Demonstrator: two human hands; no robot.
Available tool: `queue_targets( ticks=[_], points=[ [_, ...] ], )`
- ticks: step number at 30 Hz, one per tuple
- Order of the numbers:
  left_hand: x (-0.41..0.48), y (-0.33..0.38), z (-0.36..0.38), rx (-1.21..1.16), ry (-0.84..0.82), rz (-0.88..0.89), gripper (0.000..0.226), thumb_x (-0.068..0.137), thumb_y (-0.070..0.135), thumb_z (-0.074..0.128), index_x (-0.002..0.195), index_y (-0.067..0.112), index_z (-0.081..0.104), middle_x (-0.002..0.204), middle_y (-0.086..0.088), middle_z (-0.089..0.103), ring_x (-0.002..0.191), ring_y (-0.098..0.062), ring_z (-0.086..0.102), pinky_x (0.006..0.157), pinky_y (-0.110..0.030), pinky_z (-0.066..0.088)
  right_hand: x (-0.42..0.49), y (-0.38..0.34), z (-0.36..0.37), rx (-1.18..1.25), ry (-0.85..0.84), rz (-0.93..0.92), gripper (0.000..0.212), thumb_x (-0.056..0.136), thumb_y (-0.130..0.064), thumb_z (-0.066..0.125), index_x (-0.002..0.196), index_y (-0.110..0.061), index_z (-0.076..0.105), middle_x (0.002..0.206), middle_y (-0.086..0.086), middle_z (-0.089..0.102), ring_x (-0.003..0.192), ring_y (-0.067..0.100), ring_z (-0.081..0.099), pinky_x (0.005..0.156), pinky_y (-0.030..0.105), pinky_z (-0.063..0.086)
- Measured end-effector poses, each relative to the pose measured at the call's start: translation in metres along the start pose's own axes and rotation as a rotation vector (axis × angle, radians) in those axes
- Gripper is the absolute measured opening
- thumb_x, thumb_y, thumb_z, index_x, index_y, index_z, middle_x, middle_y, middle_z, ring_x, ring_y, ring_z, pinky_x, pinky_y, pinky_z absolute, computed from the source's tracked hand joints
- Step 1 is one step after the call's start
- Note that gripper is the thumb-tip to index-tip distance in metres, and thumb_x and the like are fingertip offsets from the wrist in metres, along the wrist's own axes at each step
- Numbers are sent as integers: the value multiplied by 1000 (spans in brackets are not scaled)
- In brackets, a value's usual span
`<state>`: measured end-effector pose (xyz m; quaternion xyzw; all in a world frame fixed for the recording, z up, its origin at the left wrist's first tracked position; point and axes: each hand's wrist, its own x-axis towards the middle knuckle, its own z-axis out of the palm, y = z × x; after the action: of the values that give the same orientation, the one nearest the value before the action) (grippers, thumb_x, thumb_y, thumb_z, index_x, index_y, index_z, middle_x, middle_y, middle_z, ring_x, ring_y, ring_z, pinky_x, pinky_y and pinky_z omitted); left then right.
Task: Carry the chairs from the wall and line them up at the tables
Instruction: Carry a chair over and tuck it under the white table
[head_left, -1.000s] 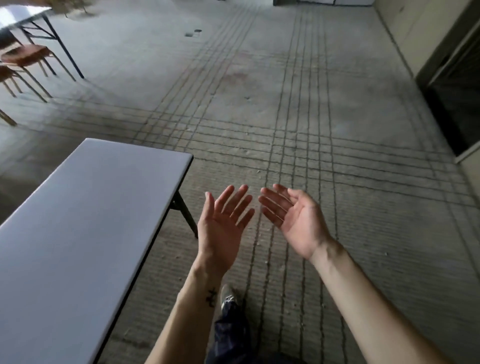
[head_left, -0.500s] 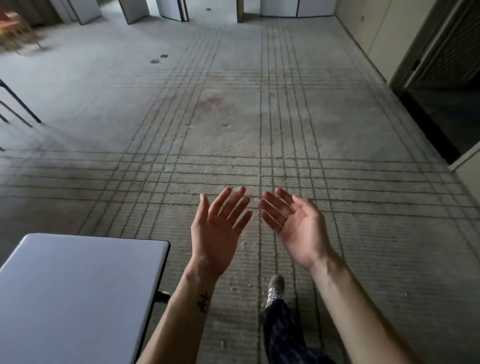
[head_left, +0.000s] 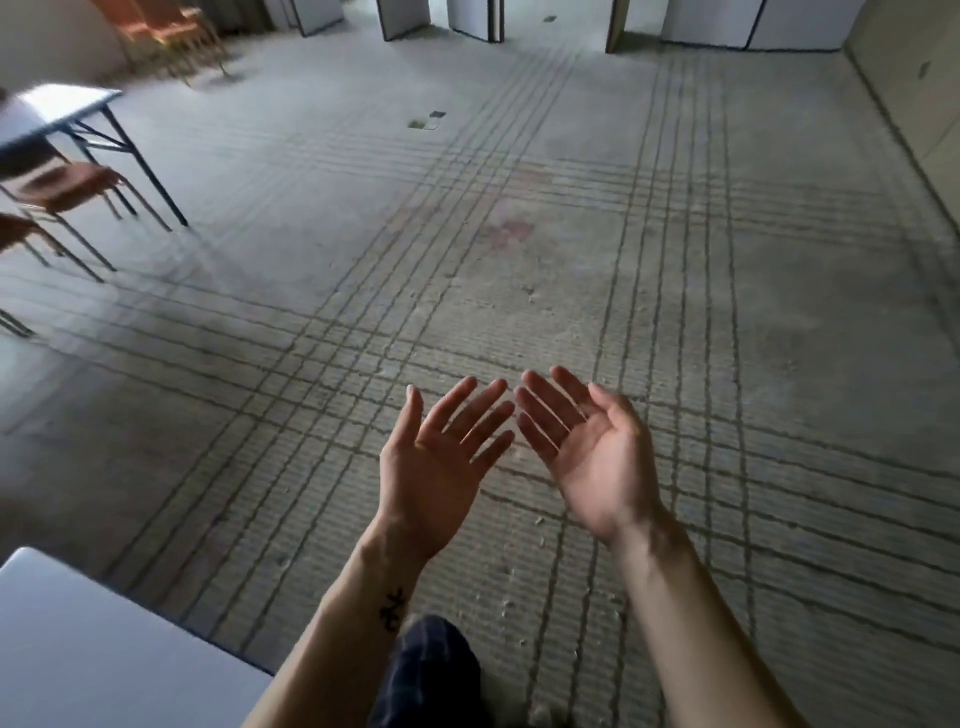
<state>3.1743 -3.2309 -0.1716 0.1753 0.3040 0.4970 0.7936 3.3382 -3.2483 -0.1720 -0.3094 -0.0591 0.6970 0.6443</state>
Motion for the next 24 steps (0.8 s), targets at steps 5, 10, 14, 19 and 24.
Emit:
queue_targets(
  ticks=[5, 10, 14, 19, 24],
  points=[
    [116, 49, -9, -19, 18, 49, 70, 102, 58, 36, 145, 5, 50, 140, -19, 61, 132, -34, 57, 118, -51, 34, 131, -20, 30, -40, -20, 47, 44, 100, -32, 42, 134, -7, 56, 137, 23, 62, 129, 36, 60, 114, 47, 40],
    [258, 125, -21, -67, 23, 68, 71, 101, 59, 35, 146, 5, 49, 140, -19, 62, 133, -35, 56, 117, -51, 36, 278, -34, 88, -91, 20, 76, 40, 103, -33, 40, 129, -8, 59, 134, 21, 64, 126, 34, 61, 115, 45, 38],
    [350, 188, -9, -59, -5, 89, 73, 102, 60, 30, 144, 5, 51, 139, -20, 62, 131, -36, 58, 116, -51, 35, 365, -58, 140, -70, -25, 55, 44, 102, -34, 40, 132, -8, 58, 135, 21, 64, 123, 34, 64, 114, 46, 38],
    [452, 258, 4, -23, -26, 93, 73, 101, 61, 31, 144, 6, 51, 141, -20, 61, 133, -35, 56, 117, -51, 35, 473, -82, 191, -40, -31, 38, 46, 105, -35, 36, 136, -7, 57, 137, 21, 63, 128, 34, 61, 114, 47, 38],
    [563, 299, -1, -21, 0, 86, 74, 100, 61, 32, 144, 4, 51, 140, -20, 61, 132, -35, 57, 116, -51, 35, 599, -94, 219, -40, -30, 82, 46, 100, -34, 41, 133, -7, 59, 135, 20, 64, 127, 35, 62, 114, 46, 39]
  ],
)
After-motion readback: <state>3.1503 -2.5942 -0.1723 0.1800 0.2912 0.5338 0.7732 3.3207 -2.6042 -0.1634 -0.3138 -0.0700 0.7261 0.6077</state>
